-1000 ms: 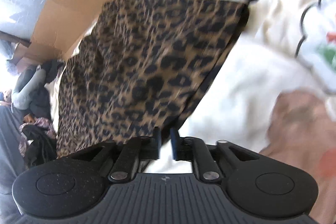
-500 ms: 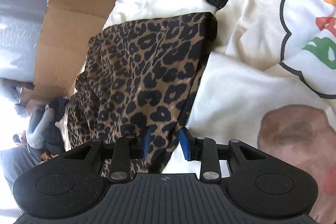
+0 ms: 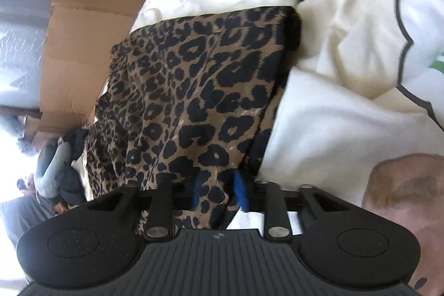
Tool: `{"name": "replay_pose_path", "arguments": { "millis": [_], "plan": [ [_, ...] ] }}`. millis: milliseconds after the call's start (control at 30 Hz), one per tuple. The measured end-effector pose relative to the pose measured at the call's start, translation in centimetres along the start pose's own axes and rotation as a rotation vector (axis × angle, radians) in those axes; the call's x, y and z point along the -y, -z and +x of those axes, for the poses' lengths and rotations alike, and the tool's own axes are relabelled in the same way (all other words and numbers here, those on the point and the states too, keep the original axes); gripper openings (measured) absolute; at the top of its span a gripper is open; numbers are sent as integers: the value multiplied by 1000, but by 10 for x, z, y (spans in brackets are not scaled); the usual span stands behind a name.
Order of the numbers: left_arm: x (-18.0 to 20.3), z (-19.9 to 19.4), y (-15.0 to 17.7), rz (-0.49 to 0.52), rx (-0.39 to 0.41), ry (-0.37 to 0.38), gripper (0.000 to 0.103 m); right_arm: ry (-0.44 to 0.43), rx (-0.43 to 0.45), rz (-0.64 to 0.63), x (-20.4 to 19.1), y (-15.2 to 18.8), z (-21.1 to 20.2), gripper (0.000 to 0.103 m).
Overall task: Fold clothes
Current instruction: 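Open both grippers and release the folded trousers on the duvet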
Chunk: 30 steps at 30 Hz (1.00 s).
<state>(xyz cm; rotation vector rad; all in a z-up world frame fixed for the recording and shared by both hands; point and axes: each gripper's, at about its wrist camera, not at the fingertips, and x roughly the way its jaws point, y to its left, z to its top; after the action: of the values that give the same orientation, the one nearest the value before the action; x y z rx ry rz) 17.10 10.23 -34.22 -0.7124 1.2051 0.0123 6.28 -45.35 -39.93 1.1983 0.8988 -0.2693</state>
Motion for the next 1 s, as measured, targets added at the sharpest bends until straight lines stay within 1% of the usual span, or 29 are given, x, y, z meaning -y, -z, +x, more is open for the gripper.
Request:
{"name": "replay_pose_path", "arguments": {
  "millis": [133,267,367,433,533,633,700,800,933,1000],
  "plan": [
    [-1,-1,-7,-4,18,-10,20,19,13,-27,-1,-1,-6,0],
    [5,-2,-11,19,34,-9,20,35,35,-28,3,2,-19,0],
    [11,-1,-14,48,39,-6,20,34,32,-37,5,4,-24,0],
    [12,2,-16,53,45,-1,20,27,43,-65,2,6,-27,0],
    [12,9,-18,36,33,0,20,56,56,-77,2,6,-28,0],
    [13,17,-19,53,26,-7,21,74,36,-69,7,4,-23,0],
    [14,22,-20,62,21,-14,21,104,33,-65,8,3,-21,0],
    [14,26,-22,74,22,-24,21,107,61,-60,9,-1,-27,1],
    [8,32,-26,82,13,-73,20,113,106,-80,7,-6,-39,2],
    [4,34,-26,87,5,-94,17,119,138,-104,3,-11,-45,6]
  ]
}}
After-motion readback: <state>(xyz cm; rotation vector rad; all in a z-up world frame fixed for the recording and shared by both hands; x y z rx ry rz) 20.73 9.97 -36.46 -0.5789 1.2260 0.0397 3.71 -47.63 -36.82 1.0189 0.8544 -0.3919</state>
